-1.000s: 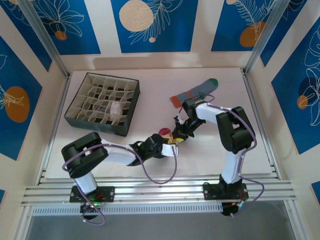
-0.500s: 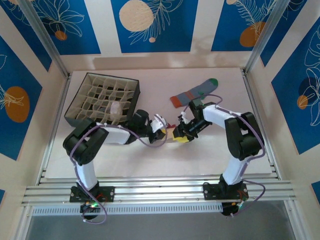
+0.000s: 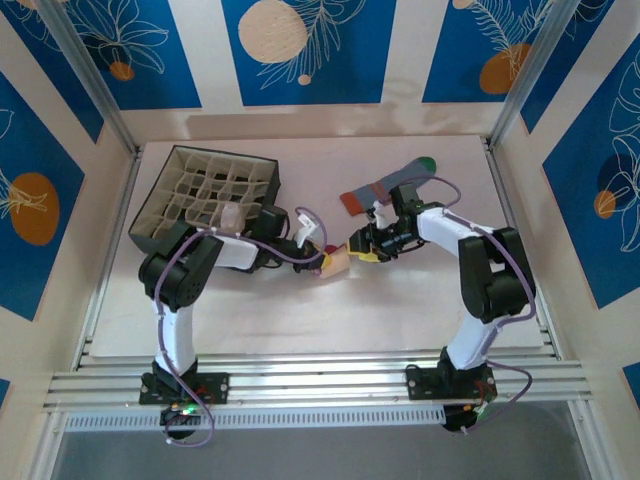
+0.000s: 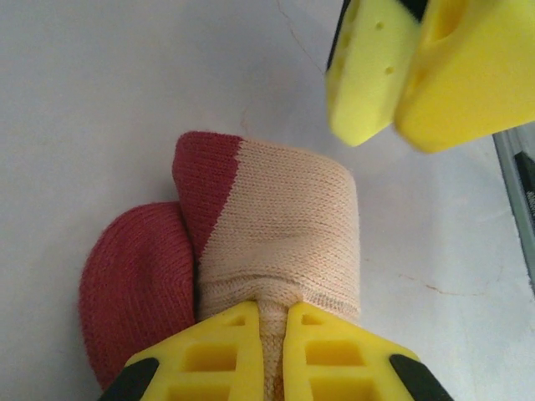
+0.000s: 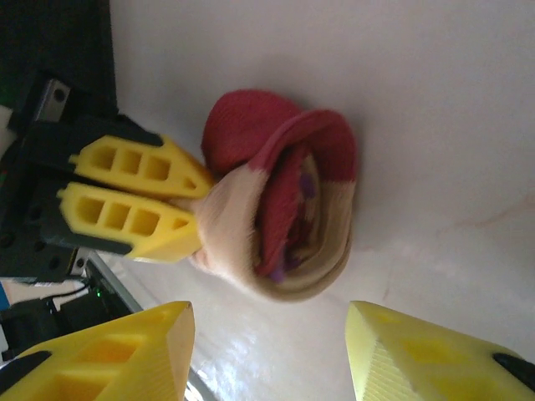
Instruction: Roll the socks
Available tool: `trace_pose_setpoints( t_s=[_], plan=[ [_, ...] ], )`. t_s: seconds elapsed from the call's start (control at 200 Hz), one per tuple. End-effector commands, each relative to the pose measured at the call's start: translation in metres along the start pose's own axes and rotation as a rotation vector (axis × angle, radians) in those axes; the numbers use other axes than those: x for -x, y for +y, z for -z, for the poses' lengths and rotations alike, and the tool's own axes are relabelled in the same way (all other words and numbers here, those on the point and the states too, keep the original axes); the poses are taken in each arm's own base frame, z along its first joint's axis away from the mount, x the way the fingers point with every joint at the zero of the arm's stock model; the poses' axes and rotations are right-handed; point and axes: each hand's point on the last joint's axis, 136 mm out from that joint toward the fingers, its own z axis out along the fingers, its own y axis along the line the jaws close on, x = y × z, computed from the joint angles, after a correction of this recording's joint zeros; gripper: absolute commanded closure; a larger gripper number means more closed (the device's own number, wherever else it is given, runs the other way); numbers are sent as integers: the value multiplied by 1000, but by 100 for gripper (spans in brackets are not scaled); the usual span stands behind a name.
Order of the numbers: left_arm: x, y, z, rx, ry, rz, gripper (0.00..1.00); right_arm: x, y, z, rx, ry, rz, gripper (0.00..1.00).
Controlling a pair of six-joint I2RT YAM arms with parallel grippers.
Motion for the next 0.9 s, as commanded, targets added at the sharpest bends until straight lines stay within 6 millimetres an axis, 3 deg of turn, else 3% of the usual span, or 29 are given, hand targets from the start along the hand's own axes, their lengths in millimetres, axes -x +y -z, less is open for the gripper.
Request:
trace_pose_setpoints(
  t_s=[0.0,0.28,0.515,0.73,0.895],
  plan=[
    [-90,29,0,110,221,303,95,16,3,-11,40,-21,13,49],
    [-99,37,0,135,278,334,95,18,11,-41,87,33,74,48],
    [-100,42,-6,128,306,354,95,5,-2,-59,81,97,56,51],
    [-102,40,-13,118,313,363,97,-17,-10,-62,68,140,42,70],
    [-102,32,-19,115,308,351,97,-36,-13,-51,50,130,37,86]
  ],
)
